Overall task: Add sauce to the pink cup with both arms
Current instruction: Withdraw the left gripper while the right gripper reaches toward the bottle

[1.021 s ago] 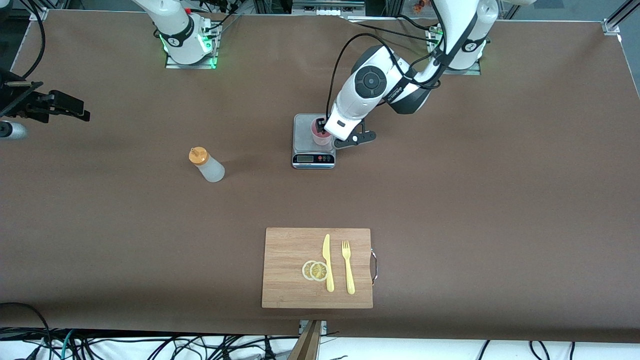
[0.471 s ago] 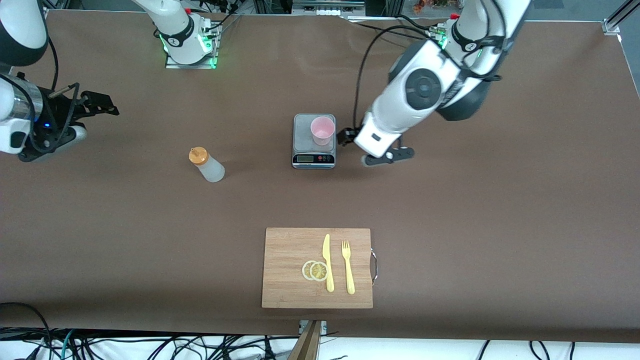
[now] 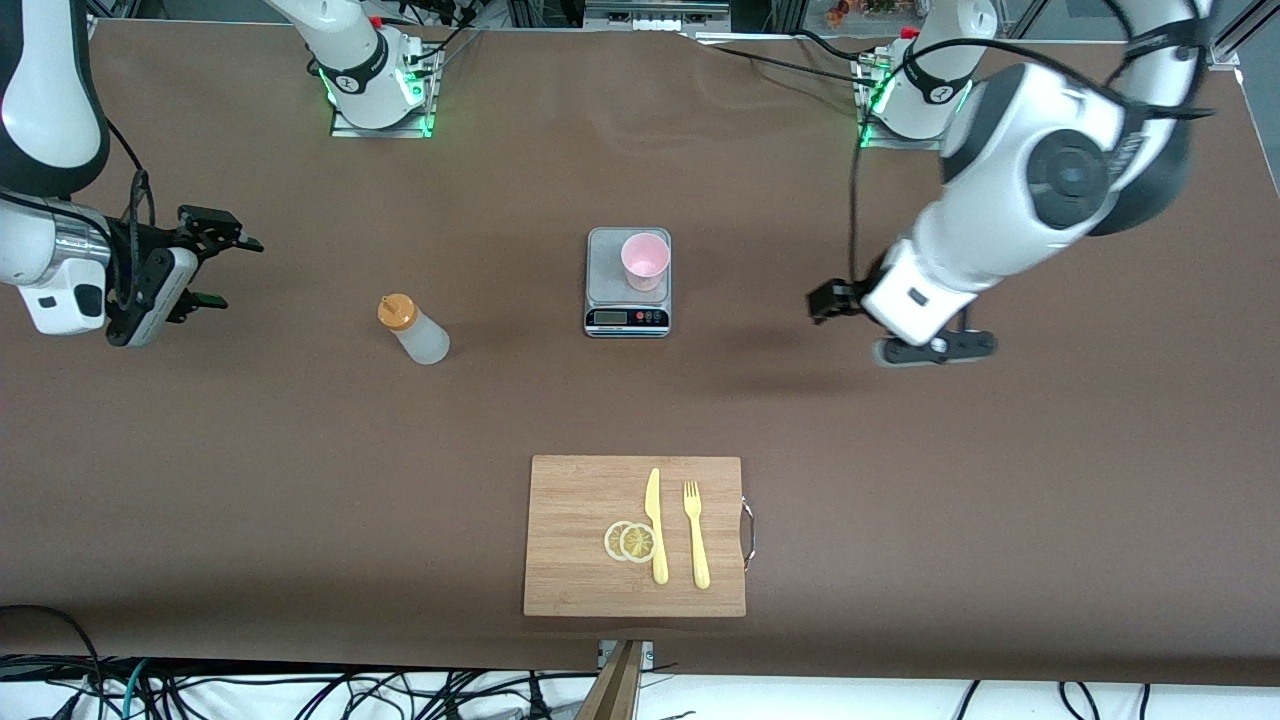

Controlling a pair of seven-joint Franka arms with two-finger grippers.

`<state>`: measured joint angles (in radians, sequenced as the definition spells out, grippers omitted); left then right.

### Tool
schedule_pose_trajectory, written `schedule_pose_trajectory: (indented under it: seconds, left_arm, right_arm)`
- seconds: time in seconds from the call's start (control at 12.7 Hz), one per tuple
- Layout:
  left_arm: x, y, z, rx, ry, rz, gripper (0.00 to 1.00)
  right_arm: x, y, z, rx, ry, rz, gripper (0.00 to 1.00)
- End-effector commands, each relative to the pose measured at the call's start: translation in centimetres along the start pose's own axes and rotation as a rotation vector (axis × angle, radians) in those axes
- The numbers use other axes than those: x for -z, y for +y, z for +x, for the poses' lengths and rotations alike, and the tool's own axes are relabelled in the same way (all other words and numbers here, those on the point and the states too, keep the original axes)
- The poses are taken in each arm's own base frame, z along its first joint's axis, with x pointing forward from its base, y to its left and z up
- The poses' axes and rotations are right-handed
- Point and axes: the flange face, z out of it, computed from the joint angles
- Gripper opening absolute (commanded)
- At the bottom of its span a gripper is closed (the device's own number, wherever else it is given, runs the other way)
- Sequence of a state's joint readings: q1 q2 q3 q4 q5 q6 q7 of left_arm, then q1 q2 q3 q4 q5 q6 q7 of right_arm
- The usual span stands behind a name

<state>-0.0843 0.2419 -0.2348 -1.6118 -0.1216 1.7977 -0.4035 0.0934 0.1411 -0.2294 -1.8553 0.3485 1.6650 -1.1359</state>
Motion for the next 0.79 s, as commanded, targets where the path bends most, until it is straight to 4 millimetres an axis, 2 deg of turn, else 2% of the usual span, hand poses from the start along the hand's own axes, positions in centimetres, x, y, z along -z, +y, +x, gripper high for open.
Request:
schedule_pose_trajectory:
  seconds: [0.0,0.24,0.31,0.39,0.55,0.71]
  left_arm:
    - [4.4,-7.3,1.3,-0.048,0.027,0.031,1.00]
    - [9.0,-12.8,1.4,0.011,0.021,0.043,1.00]
    - [9.8,-14.0,1.4,-0.043,0.014,0.045,1.00]
    - [10.3,-15.9,1.5,-0.087,0.011,0.050,1.00]
    - [11.0,-18.1,1.4,-0.102,-0.003,0.053,1.00]
    - [11.0,-19.4,1.4,-0.137,-0.022,0.054,1.00]
  right_arm:
    - [-4.3,1.2,-2.2,0.147,0.113,0.053,0.99]
    - [-9.3,3.3,-2.5,0.297,0.217,0.137,0.99]
    - [-11.2,4.2,-2.5,0.349,0.273,0.163,0.99]
    - [-13.3,5.2,-2.6,0.408,0.319,0.185,0.99]
    - [-16.1,6.7,-2.5,0.511,0.427,0.190,0.99]
    - [-18.6,8.1,-1.5,0.576,0.525,0.202,0.99]
